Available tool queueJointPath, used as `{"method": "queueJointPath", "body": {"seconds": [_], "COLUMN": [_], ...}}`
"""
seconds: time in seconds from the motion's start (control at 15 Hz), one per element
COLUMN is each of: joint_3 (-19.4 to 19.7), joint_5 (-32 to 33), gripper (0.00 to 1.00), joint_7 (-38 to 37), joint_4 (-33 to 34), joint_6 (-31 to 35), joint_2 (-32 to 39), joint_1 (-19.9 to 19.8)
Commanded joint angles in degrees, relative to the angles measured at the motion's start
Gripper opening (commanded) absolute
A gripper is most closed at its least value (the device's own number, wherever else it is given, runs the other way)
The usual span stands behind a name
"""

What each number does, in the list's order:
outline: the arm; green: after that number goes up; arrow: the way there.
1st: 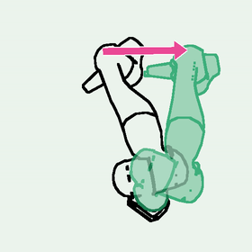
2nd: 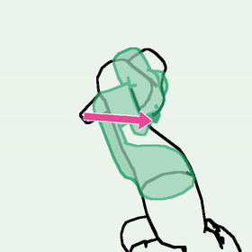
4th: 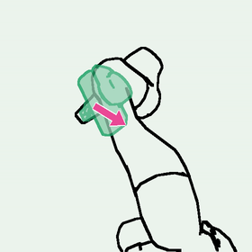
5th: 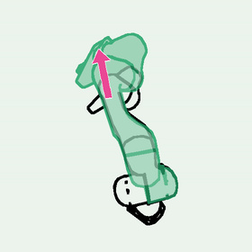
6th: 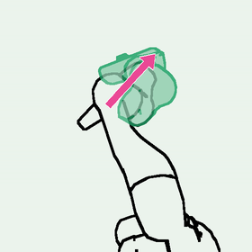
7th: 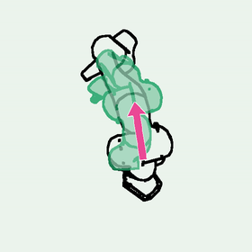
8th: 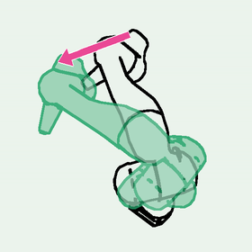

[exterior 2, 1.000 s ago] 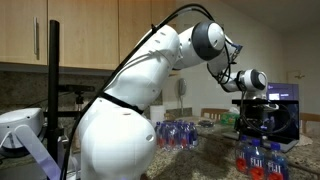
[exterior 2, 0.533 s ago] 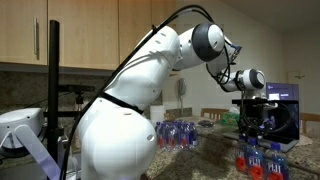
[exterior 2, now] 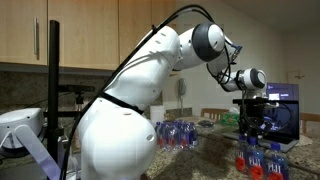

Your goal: Move the three bottles to the right, one at a time

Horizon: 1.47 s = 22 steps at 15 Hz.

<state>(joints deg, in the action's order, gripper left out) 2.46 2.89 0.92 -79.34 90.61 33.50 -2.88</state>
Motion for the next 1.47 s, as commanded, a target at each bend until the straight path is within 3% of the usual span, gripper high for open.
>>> {"method": "queueJointPath", "body": {"seconds": [0.0,1.13,1.2,1.27,1.4], "joint_3": [0.14,0.13,0.16,0.24,0.33], "joint_5": [-0.5,-5.82,-5.92,-5.9,-5.89], "gripper": [0.13,0.13,0.15,0.58,0.65], "joint_7": [-0.26,-1.26,-1.32,-1.43,-1.54], "joint_4": [-0.98,-2.39,-2.47,-2.56,-2.59], "joint_6": [1.21,5.68,5.69,5.7,5.62], "joint_2": [-0.92,-1.5,-1.57,-1.66,-1.73], "joint_1": [-0.59,-2.1,-2.14,-2.11,-2.09]}}
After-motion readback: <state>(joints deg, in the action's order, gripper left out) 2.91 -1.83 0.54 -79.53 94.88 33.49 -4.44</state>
